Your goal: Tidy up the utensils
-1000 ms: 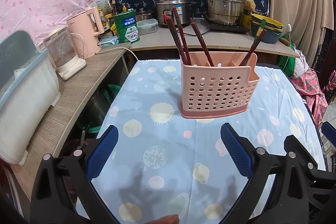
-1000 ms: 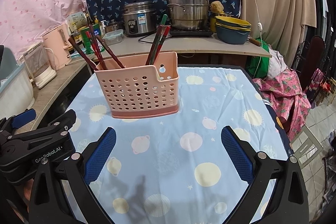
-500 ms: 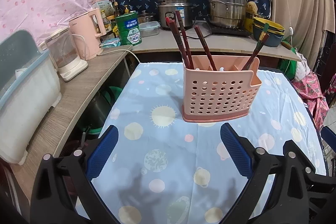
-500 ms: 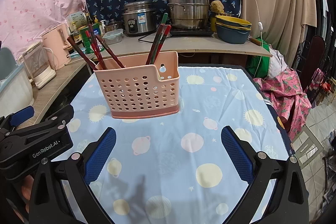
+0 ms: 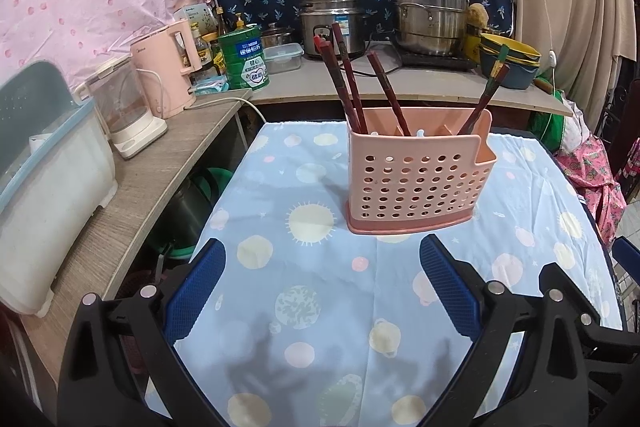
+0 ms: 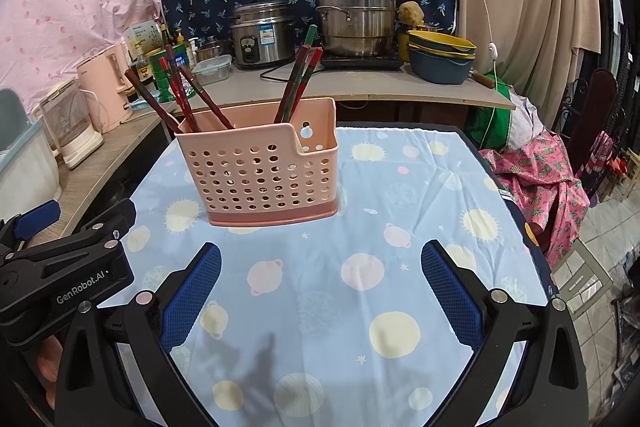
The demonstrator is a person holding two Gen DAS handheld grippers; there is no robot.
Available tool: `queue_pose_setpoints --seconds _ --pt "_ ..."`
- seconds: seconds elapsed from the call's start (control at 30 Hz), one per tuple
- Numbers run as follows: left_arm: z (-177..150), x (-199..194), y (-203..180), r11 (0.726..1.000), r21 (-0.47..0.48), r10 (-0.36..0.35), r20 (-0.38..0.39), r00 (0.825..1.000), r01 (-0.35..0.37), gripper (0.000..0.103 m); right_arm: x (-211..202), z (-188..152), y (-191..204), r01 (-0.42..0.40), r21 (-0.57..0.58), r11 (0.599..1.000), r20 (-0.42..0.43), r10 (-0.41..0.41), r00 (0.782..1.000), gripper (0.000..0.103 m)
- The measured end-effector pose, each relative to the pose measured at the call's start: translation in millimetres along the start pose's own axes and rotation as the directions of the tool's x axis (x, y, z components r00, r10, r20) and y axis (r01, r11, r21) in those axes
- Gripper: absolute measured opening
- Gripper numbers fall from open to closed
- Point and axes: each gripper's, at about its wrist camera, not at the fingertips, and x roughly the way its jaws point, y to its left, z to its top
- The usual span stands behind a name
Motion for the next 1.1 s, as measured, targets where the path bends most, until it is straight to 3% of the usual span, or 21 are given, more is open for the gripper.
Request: queue_pose_setpoints --seconds 1.1 --pt "0.1 4.5 -2.1 1.000 0.010 -0.010 -0.008 1.000 0.010 0.093 0.1 2.0 -0.8 0.009 0.003 1.000 0.003 -0.009 1.000 0.097"
